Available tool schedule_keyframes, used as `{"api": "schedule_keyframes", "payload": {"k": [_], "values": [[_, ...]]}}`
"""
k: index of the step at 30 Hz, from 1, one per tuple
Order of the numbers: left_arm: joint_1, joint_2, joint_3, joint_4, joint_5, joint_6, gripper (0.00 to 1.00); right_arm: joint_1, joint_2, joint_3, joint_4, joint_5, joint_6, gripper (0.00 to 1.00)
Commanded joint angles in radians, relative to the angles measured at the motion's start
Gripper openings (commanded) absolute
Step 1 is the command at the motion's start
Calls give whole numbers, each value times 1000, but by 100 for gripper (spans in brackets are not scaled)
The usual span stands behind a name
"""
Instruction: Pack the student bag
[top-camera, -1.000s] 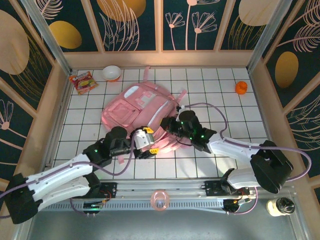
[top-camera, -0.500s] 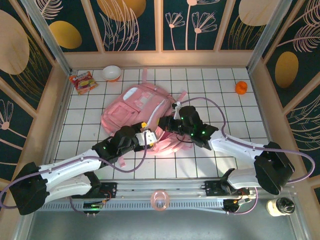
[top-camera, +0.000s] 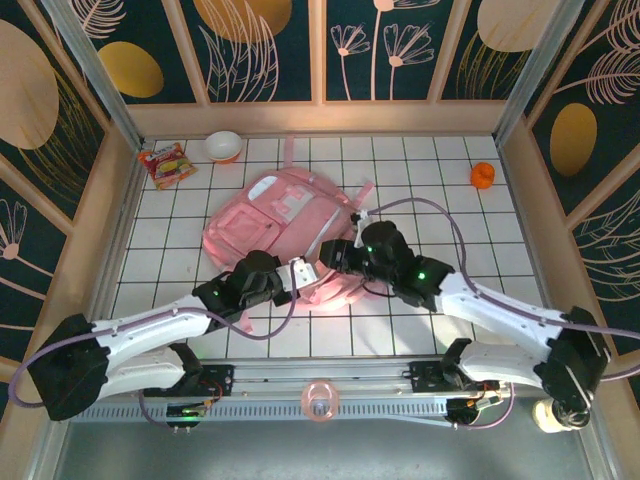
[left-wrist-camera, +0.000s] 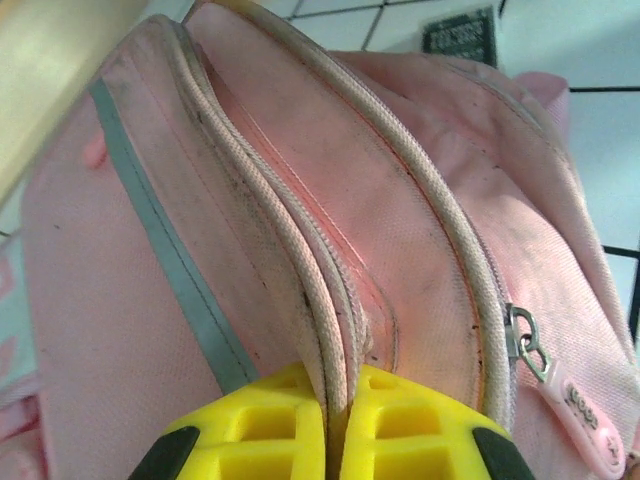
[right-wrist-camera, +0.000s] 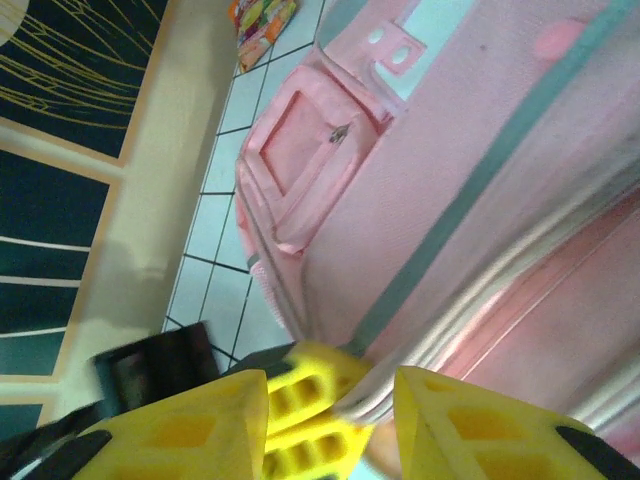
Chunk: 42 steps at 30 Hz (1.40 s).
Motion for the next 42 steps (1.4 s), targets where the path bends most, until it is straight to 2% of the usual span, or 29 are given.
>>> {"api": "schedule_keyframes", "payload": {"k": [1, 5, 10, 14, 19, 25, 31, 34, 37, 42], "values": [[0, 41, 27, 34, 139, -58, 0, 106, -70, 4, -216, 230, 94, 37], [3, 68, 46, 24, 152, -102, 0, 239, -89, -64, -244, 295, 258, 38], [35, 56, 65, 45, 161, -213, 0, 327, 35, -71, -195, 325, 336, 39], [77, 40, 66, 84, 214, -301, 0, 333, 146, -45, -126, 343, 317, 41], [89, 35, 66, 79, 215, -306, 0, 323, 224, -39, -68, 313, 319, 43], [91, 42, 64, 83, 239, -313, 0, 316, 237, -25, -156, 373, 373, 44], [91, 47, 68, 96, 253, -323, 0, 276, 242, -15, -100, 369, 305, 43], [92, 49, 71, 92, 258, -322, 0, 268, 270, 34, -186, 409, 305, 38], [93, 49, 71, 91, 260, -324, 0, 261, 294, 64, -252, 428, 312, 26], [93, 47, 73, 81, 257, -321, 0, 259, 313, 112, -390, 481, 349, 22]]}}
